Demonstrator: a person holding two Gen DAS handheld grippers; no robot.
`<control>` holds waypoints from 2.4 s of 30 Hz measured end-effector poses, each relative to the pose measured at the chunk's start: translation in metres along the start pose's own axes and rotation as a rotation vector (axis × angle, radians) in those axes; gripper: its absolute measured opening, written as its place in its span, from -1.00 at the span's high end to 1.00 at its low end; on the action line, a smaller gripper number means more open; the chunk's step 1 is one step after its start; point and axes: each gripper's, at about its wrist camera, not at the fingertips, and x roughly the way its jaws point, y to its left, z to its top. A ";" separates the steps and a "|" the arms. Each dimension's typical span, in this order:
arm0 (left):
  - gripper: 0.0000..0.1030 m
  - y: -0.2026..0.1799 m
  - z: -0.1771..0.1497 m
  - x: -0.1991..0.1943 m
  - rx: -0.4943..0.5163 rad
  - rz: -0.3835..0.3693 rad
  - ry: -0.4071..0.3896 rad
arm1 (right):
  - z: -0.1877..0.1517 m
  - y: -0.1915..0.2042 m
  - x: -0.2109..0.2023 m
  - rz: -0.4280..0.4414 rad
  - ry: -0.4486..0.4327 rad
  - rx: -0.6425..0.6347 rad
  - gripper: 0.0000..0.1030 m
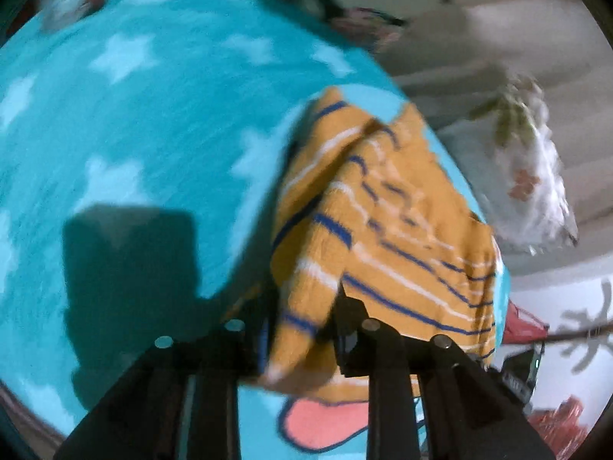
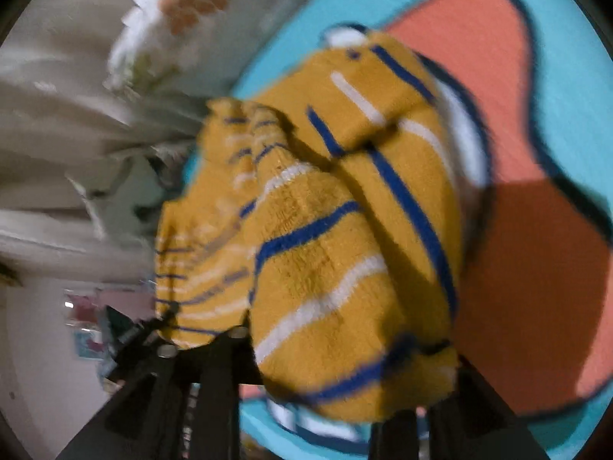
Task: Fold small clothes
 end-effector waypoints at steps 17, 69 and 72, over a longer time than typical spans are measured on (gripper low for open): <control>-0.65 -0.086 -0.045 -0.145 0.318 0.275 -0.520 | 0.008 0.079 0.002 -0.092 -0.093 -0.371 0.12; -0.92 0.176 -0.062 -0.283 0.017 0.718 -0.594 | -0.044 0.274 0.249 -0.553 0.034 -0.692 -0.16; -0.92 0.193 -0.061 -0.292 -0.039 0.698 -0.603 | -0.049 0.281 0.255 -0.589 0.024 -0.727 -0.18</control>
